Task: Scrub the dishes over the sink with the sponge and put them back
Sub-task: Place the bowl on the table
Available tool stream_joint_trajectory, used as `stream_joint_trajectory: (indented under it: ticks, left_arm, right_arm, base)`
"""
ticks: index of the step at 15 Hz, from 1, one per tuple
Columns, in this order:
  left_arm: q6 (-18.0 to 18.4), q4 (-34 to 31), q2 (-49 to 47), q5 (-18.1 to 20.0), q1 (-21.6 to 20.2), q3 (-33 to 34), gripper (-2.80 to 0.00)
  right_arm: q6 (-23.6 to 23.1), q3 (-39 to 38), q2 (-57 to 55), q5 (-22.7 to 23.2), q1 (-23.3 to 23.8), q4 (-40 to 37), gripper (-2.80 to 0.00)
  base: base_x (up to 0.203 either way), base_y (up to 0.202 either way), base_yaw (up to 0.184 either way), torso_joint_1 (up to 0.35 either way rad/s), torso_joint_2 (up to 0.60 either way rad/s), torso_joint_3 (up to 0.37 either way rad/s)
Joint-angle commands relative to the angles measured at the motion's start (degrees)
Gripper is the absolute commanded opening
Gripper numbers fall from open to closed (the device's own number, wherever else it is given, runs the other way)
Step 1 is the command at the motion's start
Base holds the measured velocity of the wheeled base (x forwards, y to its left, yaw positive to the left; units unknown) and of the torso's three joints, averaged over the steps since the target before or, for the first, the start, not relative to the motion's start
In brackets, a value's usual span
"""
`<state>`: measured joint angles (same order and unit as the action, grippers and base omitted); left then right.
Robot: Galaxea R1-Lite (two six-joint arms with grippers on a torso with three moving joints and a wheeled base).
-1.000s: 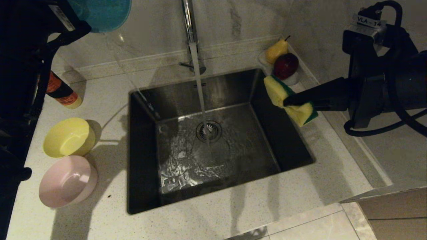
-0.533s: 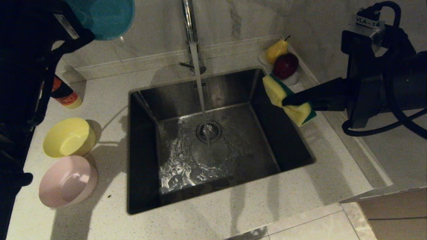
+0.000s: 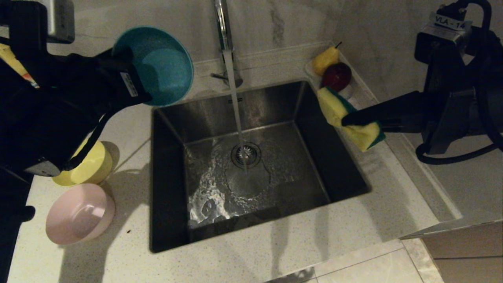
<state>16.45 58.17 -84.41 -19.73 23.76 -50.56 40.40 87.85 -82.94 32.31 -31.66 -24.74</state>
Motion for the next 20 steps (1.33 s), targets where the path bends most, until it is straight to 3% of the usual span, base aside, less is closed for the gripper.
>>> stream_joint_trajectory:
  ticks: [1,5,7,9,13,17,20]
  left_arm:
    - [-10.2,-21.6,3.0,-0.4,0.0,-4.4,-2.8]
    - [-28.5,-50.9,8.0,-0.7,-0.4,-15.9,-2.8]
    - [-34.1,-60.8,11.4,-0.8,-3.3,-19.2,-2.8]
    - [-36.3,-66.9,13.5,-0.8,-7.0,-20.2,-2.8]
    - [-39.3,-74.9,15.2,-0.7,-22.8,-20.7,-2.8]
    - [-40.7,-77.1,14.7,0.0,-37.4,-20.3,-2.8]
    - [-43.1,-77.2,11.6,0.5,-45.4,-20.4,-2.8]
  right_arm:
    - [0.3,-0.5,1.5,0.1,0.0,-0.4,-2.8]
    - [0.2,-2.8,2.6,0.0,0.0,-0.9,-2.8]
    - [0.1,-4.2,3.6,0.0,0.3,-0.9,-2.8]
    - [0.1,-5.2,4.3,0.0,0.7,-1.1,-2.8]
    - [-0.1,-7.1,5.4,-0.2,0.7,-1.5,-2.8]
    - [-0.2,-7.4,5.8,-0.3,1.6,-1.9,-2.8]
    - [-0.5,-7.4,5.1,-0.3,2.6,-2.2,-2.8]
  base:
    - [0.0,0.0,0.0,0.0,0.0,0.0]
    - [0.0,0.0,0.0,0.0,0.0,0.0]
    - [0.0,0.0,0.0,0.0,0.0,0.0]
    - [0.0,0.0,0.0,0.0,0.0,0.0]
    - [0.0,0.0,0.0,0.0,0.0,0.0]
    - [0.0,0.0,0.0,0.0,0.0,0.0]
    - [0.0,0.0,0.0,0.0,0.0,0.0]
